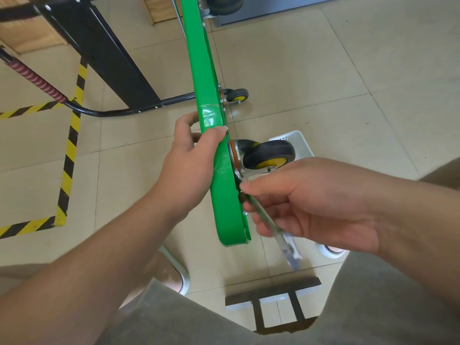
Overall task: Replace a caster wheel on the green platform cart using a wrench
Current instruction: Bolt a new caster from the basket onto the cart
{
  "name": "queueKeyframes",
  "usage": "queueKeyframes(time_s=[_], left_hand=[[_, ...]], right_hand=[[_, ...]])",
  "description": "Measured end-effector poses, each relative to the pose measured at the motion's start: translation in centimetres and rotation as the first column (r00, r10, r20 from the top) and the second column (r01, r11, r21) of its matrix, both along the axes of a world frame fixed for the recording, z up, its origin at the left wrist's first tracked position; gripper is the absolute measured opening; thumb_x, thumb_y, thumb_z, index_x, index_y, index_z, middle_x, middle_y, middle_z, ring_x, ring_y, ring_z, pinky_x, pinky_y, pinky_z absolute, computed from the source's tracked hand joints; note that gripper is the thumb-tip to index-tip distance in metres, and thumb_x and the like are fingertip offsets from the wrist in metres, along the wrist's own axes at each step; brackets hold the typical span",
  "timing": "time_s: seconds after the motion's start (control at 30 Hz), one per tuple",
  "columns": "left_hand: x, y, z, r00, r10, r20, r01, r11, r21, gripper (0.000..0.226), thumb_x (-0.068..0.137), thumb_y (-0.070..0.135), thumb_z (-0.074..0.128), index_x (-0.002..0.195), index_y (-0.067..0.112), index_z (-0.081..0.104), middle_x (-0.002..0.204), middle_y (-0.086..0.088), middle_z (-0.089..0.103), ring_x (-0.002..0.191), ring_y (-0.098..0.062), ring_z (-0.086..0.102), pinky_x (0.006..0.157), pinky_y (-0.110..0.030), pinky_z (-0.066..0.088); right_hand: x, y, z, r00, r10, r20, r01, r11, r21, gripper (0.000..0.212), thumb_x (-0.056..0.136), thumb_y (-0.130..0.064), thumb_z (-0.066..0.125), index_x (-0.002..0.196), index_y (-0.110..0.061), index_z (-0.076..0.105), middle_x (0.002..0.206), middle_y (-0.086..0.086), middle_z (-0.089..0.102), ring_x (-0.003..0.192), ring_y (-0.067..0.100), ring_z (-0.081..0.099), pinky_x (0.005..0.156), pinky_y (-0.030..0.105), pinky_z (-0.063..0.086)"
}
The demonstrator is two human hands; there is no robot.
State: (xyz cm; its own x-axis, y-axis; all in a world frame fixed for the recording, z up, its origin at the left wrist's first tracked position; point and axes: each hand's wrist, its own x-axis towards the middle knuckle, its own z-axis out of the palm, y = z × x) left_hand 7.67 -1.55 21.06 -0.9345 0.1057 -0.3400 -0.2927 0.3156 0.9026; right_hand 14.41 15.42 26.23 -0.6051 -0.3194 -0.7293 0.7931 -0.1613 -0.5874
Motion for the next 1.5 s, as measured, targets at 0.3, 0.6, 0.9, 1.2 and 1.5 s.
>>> queueKeyframes(time_s=[0.3,0.6,0.9,1.2,1.5], left_hand=[[0.0,0.0,0.1,0.999,-0.019,0.026,0.019,1.0,0.004,0.047,0.085,0.056,0.052,0.131,0.049,0.044,0.121,-0.004,0.068,0.093,-0.023,0.075,0.084,-0.047,0.063],[0.0,0.0,0.1,1.0,-0.018,0.025,0.018,1.0,-0.001,0.046,0.086,0.056,0.051,0.13,0.048,0.044,0.12,-0.003,0.068,0.093,-0.023,0.075,0.084,-0.048,0.063],[0.0,0.0,0.1,1.0,-0.013,0.021,0.013,1.0,-0.003,0.043,0.087,0.056,0.051,0.129,0.049,0.044,0.12,-0.003,0.068,0.093,-0.021,0.075,0.086,-0.05,0.062],[0.1,0.2,0.3,1.0,0.013,0.005,-0.013,1.0,-0.002,0.04,0.083,0.053,0.054,0.123,0.048,0.049,0.118,-0.004,0.07,0.096,-0.023,0.074,0.091,-0.054,0.059],[0.1,0.1,0.3,1.0,0.006,0.004,-0.006,1.0,-0.004,0.042,0.085,0.053,0.054,0.126,0.047,0.048,0.118,-0.003,0.07,0.096,-0.023,0.075,0.09,-0.054,0.059]], right_hand=[[3.0,0.5,-2.7,0.997,0.074,-0.028,-0.061,0.947,0.317,0.011,0.092,-0.011,0.074,0.103,-0.011,0.072,0.097,0.019,0.076,0.082,0.033,0.076,0.069,0.045,0.065],[2.1,-0.3,-3.7,0.991,0.085,-0.107,-0.045,0.945,0.325,0.012,0.093,-0.013,0.072,0.105,-0.015,0.074,0.103,0.019,0.074,0.087,0.032,0.075,0.074,0.046,0.065],[1.5,-1.0,-2.8,0.982,0.092,-0.165,-0.052,0.971,0.234,0.014,0.098,-0.01,0.065,0.106,-0.005,0.074,0.096,0.015,0.078,0.08,0.029,0.076,0.072,0.041,0.065],[-0.1,-1.0,-0.4,0.995,-0.091,-0.05,0.089,0.995,-0.043,0.013,0.1,-0.007,0.06,0.1,0.001,0.07,0.065,0.006,0.069,0.048,0.01,0.064,0.047,0.018,0.053],[-0.1,-0.7,-0.5,0.993,-0.122,0.003,0.122,0.989,-0.089,0.01,0.098,-0.007,0.062,0.096,-0.003,0.071,0.066,0.007,0.07,0.049,0.01,0.065,0.046,0.018,0.053]])
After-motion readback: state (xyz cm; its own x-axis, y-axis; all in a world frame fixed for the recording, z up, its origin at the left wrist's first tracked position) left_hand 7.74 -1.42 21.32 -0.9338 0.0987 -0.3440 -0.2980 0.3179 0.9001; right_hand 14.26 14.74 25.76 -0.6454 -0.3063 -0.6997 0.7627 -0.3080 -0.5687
